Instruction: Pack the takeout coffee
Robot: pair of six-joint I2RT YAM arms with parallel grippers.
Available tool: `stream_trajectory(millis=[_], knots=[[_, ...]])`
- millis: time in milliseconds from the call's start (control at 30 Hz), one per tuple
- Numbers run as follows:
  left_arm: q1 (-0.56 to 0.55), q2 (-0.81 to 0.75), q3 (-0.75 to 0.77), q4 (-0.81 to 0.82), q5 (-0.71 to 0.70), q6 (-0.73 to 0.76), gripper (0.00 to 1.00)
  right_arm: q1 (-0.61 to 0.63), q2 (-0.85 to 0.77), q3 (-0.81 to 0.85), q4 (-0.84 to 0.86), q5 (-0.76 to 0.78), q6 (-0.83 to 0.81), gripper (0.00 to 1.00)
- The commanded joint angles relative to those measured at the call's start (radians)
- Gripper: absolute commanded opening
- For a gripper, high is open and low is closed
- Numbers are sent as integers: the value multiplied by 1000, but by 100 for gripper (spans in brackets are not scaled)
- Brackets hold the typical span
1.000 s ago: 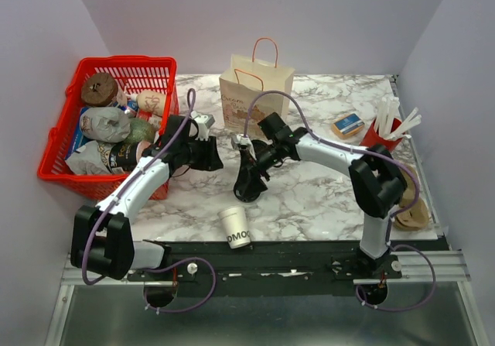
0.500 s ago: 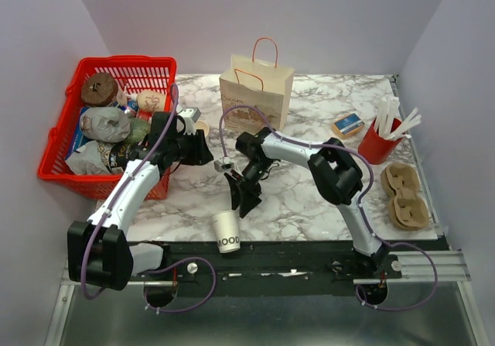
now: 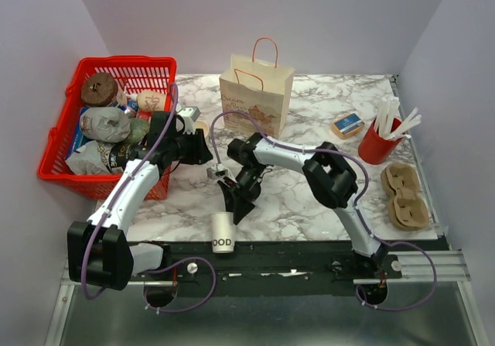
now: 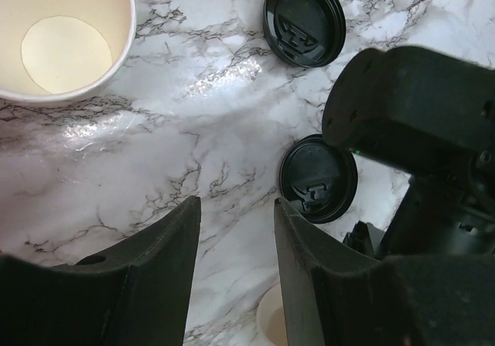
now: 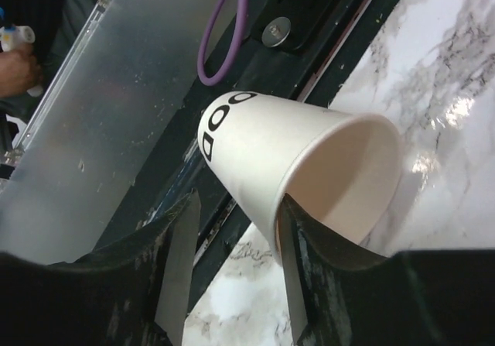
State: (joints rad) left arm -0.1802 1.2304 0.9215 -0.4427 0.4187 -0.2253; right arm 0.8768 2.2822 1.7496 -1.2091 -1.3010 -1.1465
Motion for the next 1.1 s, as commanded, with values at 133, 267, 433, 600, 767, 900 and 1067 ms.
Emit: stream_trajectory(millis=[133,267,433,600,767,900,1067], knots=[[15,-3,45,7,-15,26,51,25,34,39,105,-46,74,33],[15,0,63,13,-12,32,51,22,-36,1,105,26,77,16],[15,12,100,51,-1,41,51,-2,-289,-140,203,199,142,4],[-27,33,166,70,46,113,52,-48,-548,-265,208,463,93,3],[-125,20,177,45,144,309,52,-55,-781,-396,135,702,28,3],[-166,-9,165,-25,195,417,53,-56,-918,-565,210,922,30,3],[-166,-26,151,-106,212,544,53,-55,-969,-719,315,1155,-13,5]])
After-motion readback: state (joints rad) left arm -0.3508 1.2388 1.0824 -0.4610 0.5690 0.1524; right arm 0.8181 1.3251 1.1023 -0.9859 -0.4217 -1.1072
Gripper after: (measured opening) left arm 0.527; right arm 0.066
